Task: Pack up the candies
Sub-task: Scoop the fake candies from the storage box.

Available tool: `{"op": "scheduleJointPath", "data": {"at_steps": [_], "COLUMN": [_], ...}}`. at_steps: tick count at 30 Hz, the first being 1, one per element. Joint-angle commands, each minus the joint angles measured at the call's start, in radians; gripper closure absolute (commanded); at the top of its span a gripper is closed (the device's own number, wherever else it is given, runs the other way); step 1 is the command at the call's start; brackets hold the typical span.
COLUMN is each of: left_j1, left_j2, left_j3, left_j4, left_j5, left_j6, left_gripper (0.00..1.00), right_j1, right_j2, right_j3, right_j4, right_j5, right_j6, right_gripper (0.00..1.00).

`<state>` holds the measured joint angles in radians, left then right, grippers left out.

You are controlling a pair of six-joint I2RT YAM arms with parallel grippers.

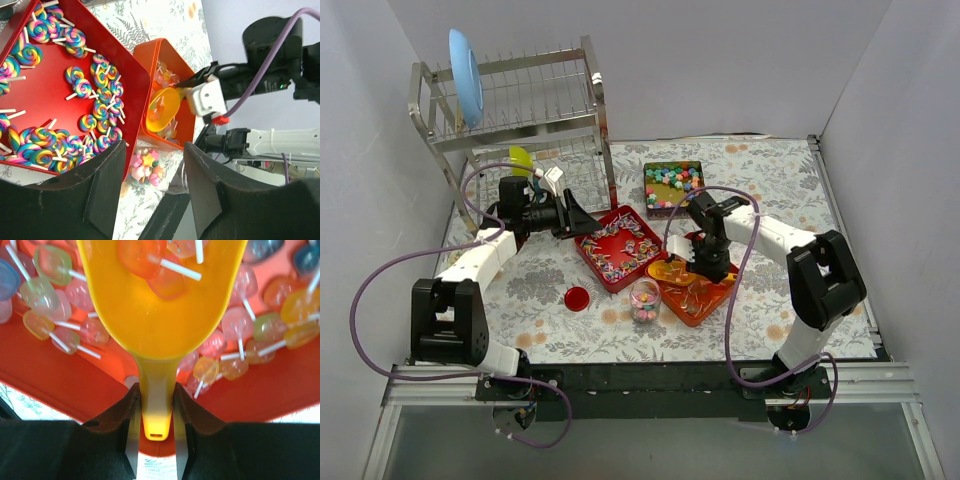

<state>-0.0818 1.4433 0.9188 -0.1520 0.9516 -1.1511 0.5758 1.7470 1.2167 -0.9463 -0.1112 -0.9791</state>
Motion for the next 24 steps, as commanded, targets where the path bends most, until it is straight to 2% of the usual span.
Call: {"op": "scheduleJointPath", "data": {"at_steps": [1,8,16,24], "left_j1": [0.016,0.019,0.019,0.019], "left_j2": [0.014,0.032,0.034,-0.010], "left_j3": [0.052,0.066,0.074,0.051], "left_j4": [-0.027,-0.027,-0.066,-0.067], "left_j5": [0.044,0.056,-0.007,-0.039], "left_j6": [0.065,0.111,0.125,0.145], "left_gripper": [0.51,0.49,0.43,0.42], "right_j1": [-0.054,-0.123,-0.103,0.035], "right_j2": [-0.101,-0.219,-0.251,-0.314], "right_j3": [-0.031,0.007,0.240,0.242], "right_j4": [0.038,-0.032,-0.242,-0.361], "right_j5": [-0.062,-0.094,-0.048,0.189], "right_j6": [-0.058,-0.115,-0.161,-0.288], "right_gripper": [0.99,0.99,0.99,0.99]}}
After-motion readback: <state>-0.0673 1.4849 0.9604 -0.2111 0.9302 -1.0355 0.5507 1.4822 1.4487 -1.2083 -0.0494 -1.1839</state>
